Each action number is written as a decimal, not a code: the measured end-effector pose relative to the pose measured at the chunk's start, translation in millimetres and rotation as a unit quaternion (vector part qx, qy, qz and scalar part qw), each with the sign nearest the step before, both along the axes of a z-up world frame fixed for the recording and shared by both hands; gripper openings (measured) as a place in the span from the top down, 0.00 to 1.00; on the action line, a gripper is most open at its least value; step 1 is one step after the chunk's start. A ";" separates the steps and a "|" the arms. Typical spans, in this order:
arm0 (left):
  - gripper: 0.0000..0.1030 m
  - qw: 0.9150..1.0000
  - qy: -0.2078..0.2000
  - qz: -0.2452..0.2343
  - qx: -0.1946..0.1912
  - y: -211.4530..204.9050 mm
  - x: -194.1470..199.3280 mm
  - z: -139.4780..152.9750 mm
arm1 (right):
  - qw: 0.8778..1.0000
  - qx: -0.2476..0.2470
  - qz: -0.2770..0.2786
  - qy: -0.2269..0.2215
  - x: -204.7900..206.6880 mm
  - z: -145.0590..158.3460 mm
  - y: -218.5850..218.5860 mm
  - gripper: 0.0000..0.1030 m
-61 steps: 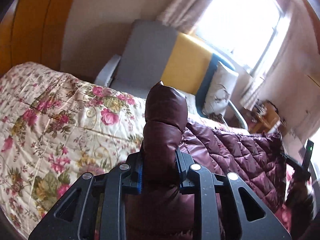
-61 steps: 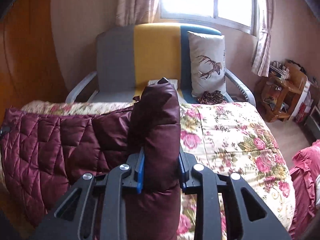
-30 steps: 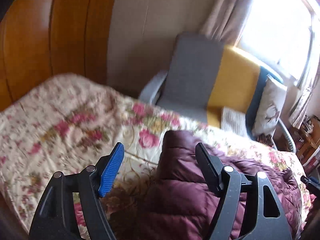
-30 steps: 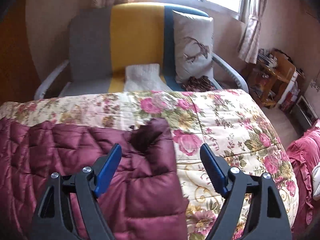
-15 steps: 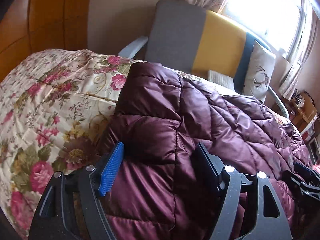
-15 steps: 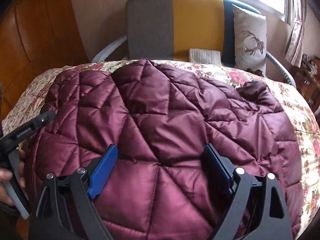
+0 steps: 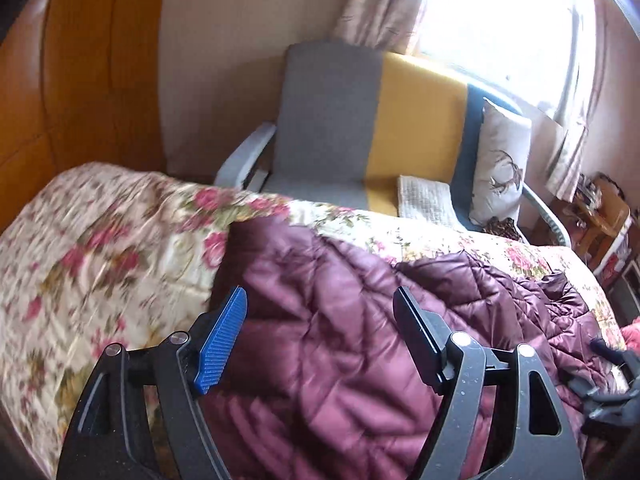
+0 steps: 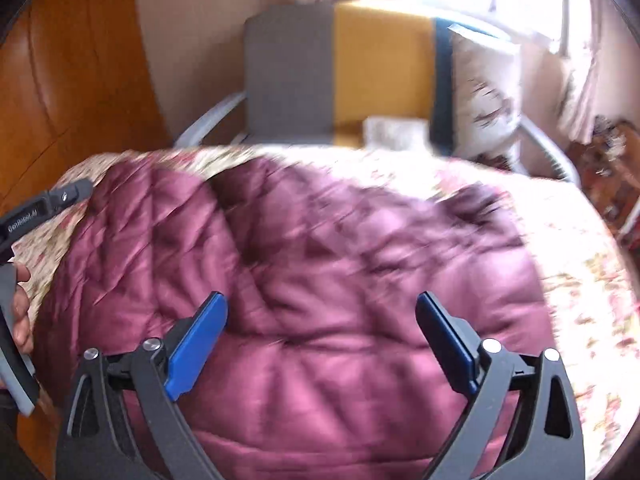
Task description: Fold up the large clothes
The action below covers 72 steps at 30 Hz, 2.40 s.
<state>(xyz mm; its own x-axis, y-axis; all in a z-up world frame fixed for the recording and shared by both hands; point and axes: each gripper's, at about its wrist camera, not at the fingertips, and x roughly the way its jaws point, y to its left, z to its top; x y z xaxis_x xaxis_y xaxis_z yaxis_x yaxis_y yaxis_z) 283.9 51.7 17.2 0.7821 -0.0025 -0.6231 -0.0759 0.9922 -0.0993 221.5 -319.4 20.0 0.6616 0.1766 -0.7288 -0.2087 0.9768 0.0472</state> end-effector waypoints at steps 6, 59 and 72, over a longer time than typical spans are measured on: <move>0.27 0.997 0.081 0.005 -0.014 4.1 49.7 -44.1 | 0.996 0.007 -0.066 0.057 43.9 -27.9 -60.5 0.07; 0.21 0.997 0.005 -0.075 0.017 -91.9 -102.1 -7.3 | 0.911 0.377 -0.077 0.150 -69.3 -94.9 -190.9 0.02; 0.26 0.996 0.029 -0.083 0.013 -97.2 -90.1 -25.1 | 0.895 0.414 -0.064 0.155 -36.5 -102.8 -175.1 0.02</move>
<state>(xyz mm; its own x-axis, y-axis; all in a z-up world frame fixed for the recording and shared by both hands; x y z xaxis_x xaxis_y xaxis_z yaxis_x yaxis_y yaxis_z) 193.8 -45.5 -7.9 0.7353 -0.1123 -0.6684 0.0848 0.9937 -0.0737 184.9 -494.5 -82.8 0.5039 0.6779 -0.5353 0.0504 0.5957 0.8016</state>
